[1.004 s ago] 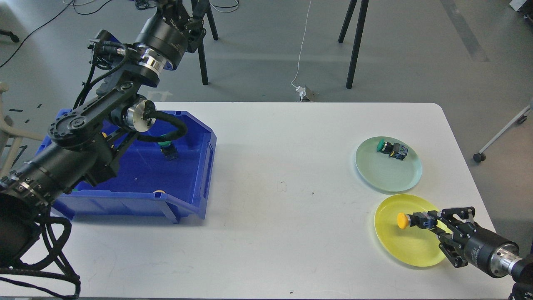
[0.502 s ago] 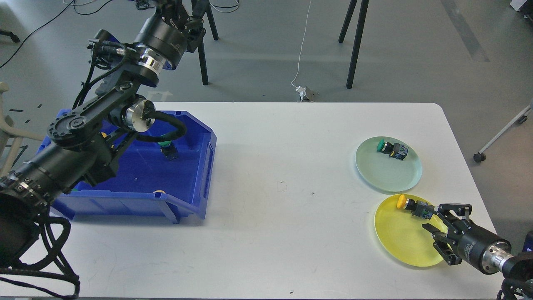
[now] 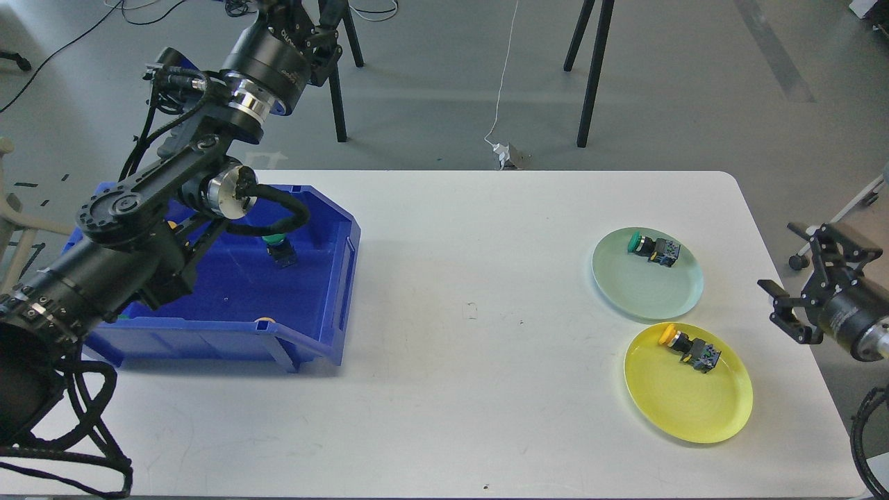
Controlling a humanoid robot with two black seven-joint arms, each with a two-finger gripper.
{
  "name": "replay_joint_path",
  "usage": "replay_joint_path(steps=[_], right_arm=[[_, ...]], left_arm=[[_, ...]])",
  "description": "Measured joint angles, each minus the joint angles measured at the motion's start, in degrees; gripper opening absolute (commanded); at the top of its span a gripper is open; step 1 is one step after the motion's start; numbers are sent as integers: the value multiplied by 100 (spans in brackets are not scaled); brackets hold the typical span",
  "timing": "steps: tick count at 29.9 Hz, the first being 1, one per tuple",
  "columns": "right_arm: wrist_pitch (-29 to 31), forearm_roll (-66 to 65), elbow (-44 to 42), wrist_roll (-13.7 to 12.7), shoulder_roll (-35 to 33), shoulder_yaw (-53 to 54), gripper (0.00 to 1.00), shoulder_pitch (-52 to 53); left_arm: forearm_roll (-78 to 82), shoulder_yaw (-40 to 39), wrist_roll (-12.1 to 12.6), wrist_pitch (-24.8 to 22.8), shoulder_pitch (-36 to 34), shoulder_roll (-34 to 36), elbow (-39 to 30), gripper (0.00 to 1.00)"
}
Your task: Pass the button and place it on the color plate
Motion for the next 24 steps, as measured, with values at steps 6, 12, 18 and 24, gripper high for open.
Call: replay_joint_path(steps=[6, 12, 18, 24], right_arm=[[-3, 4, -496, 36, 551, 223, 99, 1243], [47, 45, -1224, 36, 1154, 280, 99, 2424], [287, 971, -1745, 29, 1322, 263, 99, 3037], [1185, 1700, -3102, -13, 1500, 173, 99, 3742]], left_arm=[[-338, -25, 25, -10, 3, 3, 24, 100], [-918, -218, 72, -32, 7, 23, 35, 100], [-1755, -561, 443, -396, 7, 31, 423, 100], [-1941, -910, 556, -988, 16, 8, 1193, 100]])
